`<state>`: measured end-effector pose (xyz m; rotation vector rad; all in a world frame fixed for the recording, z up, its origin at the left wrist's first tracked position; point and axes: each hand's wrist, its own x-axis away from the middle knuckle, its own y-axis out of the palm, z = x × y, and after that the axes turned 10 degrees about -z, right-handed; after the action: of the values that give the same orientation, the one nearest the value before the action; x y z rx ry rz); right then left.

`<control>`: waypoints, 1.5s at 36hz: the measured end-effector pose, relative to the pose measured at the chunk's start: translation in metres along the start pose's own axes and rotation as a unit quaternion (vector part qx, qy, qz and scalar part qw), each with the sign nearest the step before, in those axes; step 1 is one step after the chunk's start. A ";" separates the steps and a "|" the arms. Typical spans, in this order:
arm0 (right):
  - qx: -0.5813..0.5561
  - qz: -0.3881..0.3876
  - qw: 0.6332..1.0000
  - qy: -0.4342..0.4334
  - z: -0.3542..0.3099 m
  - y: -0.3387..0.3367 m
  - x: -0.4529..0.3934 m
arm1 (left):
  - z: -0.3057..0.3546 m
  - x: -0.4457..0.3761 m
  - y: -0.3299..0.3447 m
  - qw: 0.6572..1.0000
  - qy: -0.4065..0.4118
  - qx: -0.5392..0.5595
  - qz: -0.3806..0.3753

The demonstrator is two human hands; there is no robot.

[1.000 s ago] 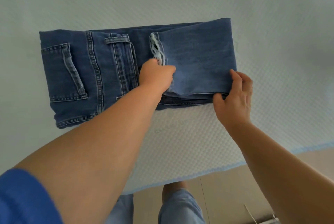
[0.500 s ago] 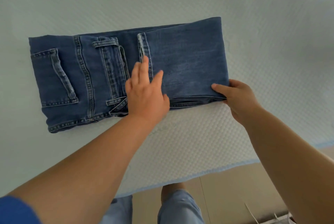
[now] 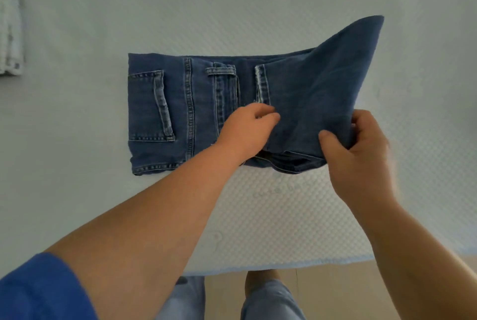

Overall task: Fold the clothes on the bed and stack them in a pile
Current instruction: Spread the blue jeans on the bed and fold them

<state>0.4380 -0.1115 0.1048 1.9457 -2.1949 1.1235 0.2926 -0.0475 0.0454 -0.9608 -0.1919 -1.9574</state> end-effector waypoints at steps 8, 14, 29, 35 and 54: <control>0.134 -0.094 0.973 -0.159 -0.086 0.100 0.033 | -0.029 0.043 -0.101 0.874 -0.006 0.468 -0.133; 0.214 -0.284 0.922 -0.151 -0.082 0.202 0.040 | -0.080 0.057 -0.154 0.894 -0.049 0.446 -0.018; 0.230 -0.101 0.944 -0.215 -0.051 0.202 0.044 | -0.123 0.063 -0.158 0.962 0.063 0.101 0.247; 0.325 -0.108 0.935 -0.094 -0.020 0.212 0.042 | -0.159 0.041 -0.153 0.979 -0.056 -0.023 0.196; -0.013 -0.037 0.993 0.110 0.003 0.164 0.022 | -0.170 0.051 -0.152 0.980 -0.104 -0.041 0.164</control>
<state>0.2923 -0.1355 0.0302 1.7802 -2.0006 1.2256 0.0653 -0.0771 0.0000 -1.1722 -0.0640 -1.5730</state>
